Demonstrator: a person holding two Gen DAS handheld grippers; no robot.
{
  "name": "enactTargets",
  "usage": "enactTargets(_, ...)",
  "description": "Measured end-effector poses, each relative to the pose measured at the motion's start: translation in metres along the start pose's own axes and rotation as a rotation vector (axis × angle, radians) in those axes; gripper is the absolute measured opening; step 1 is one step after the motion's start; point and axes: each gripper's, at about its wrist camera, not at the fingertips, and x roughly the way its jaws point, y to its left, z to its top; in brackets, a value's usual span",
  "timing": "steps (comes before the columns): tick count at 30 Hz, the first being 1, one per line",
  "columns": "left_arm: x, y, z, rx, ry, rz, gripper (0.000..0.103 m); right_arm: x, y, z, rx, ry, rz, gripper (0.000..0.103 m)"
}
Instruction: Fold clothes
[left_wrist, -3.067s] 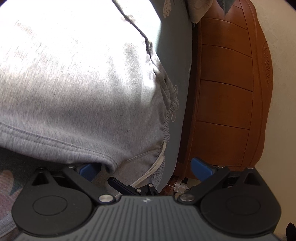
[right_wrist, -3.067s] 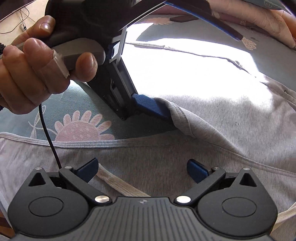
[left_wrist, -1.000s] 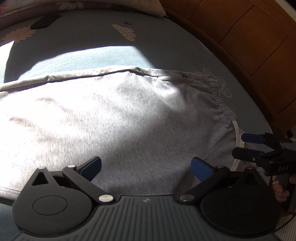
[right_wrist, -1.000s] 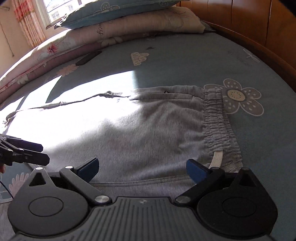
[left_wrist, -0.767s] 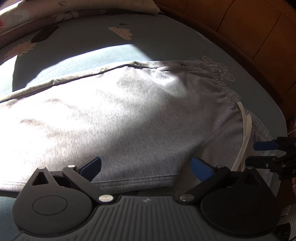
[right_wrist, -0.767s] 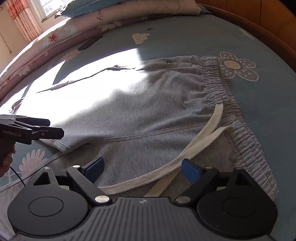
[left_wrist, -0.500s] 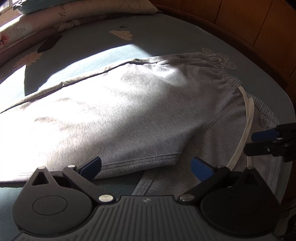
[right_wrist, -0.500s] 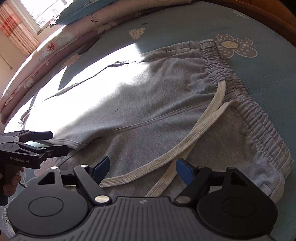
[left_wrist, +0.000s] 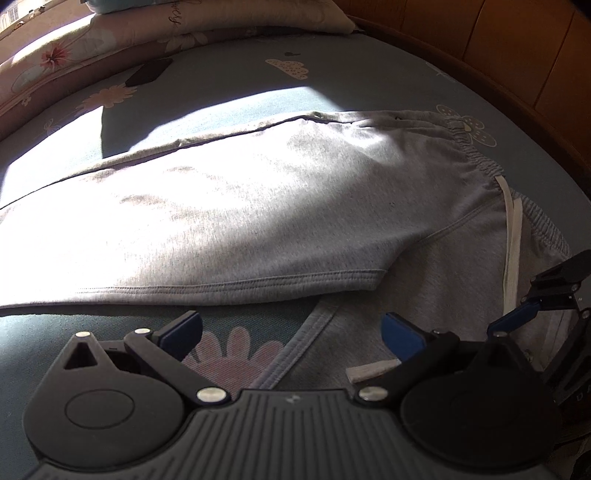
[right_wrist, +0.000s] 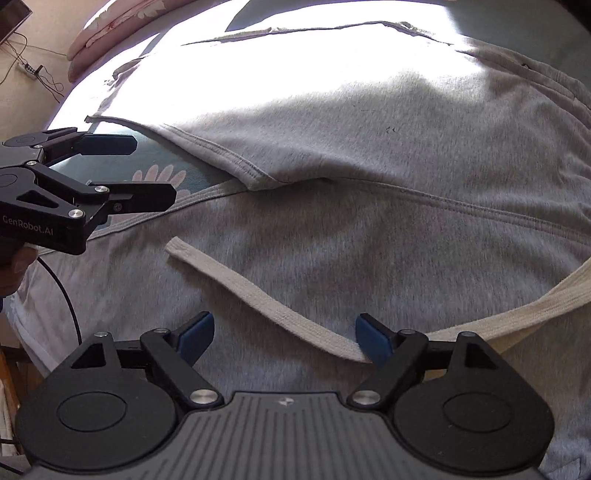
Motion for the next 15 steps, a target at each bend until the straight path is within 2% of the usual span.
enactTargets(3,-0.003,-0.002,-0.003,-0.004,-0.003,-0.001,0.102,-0.012,0.001,-0.028,-0.019,0.100,-0.005,0.088)
enactTargets(7,-0.006,-0.004,-0.004,-0.028,-0.008,-0.008,0.102,-0.023,0.004,-0.045,-0.035,0.132,-0.051,0.089)
enactTargets(12,-0.008,-0.008,-0.006,-0.020,-0.011,-0.006,0.102,-0.034,0.003,-0.035,0.012,-0.009,-0.043,0.089)
enactTargets(15,-0.007,-0.009,-0.007,-0.030,-0.009,0.000,0.102,-0.021,0.011,-0.033,-0.060,-0.043,-0.048,0.089)
